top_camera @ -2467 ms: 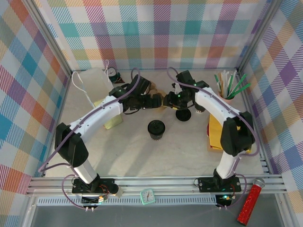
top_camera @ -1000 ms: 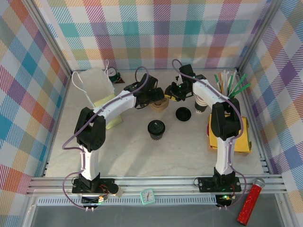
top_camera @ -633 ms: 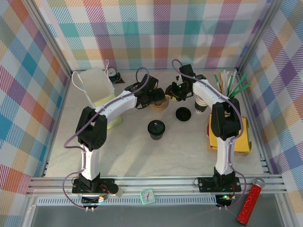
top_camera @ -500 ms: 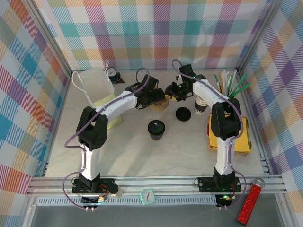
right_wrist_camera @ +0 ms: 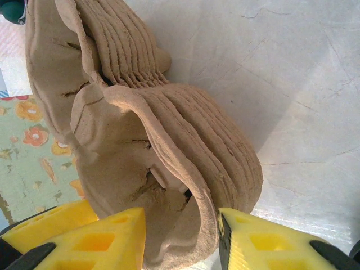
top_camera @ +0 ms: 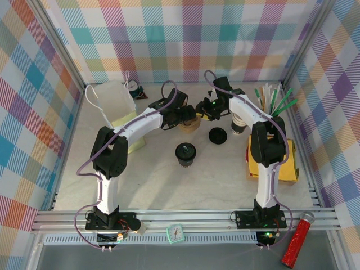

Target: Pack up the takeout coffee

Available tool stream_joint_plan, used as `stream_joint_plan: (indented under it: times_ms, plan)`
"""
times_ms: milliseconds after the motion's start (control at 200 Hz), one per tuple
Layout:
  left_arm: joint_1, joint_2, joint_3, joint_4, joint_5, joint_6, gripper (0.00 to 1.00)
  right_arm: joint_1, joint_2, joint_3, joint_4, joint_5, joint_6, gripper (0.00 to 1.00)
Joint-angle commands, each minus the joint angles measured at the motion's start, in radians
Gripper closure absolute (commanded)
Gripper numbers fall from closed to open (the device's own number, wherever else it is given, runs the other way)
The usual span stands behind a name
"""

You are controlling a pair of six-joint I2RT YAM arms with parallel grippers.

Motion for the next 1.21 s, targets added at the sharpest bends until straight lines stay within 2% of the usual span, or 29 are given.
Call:
stream_joint_plan:
  times_ms: [0, 365, 850, 1200]
  plan:
    - [0.011, 0.011, 0.027, 0.031, 0.025, -0.007, 0.17, 0.004, 0.013, 0.016, -0.005, -0.036, -0.018, 0.6]
    - [0.016, 0.001, -0.001, 0.091, 0.071, -0.014, 0.22, 0.003, 0.013, 0.015, 0.001, -0.055, -0.015, 0.61]
    - [0.017, -0.052, -0.016, 0.064, 0.023, -0.023, 0.23, 0.004, -0.074, -0.003, 0.025, -0.057, 0.001, 0.61]
    - [0.02, -0.051, -0.021, 0.061, 0.033, -0.027, 0.23, 0.003, -0.044, -0.013, 0.028, -0.071, 0.009, 0.6]
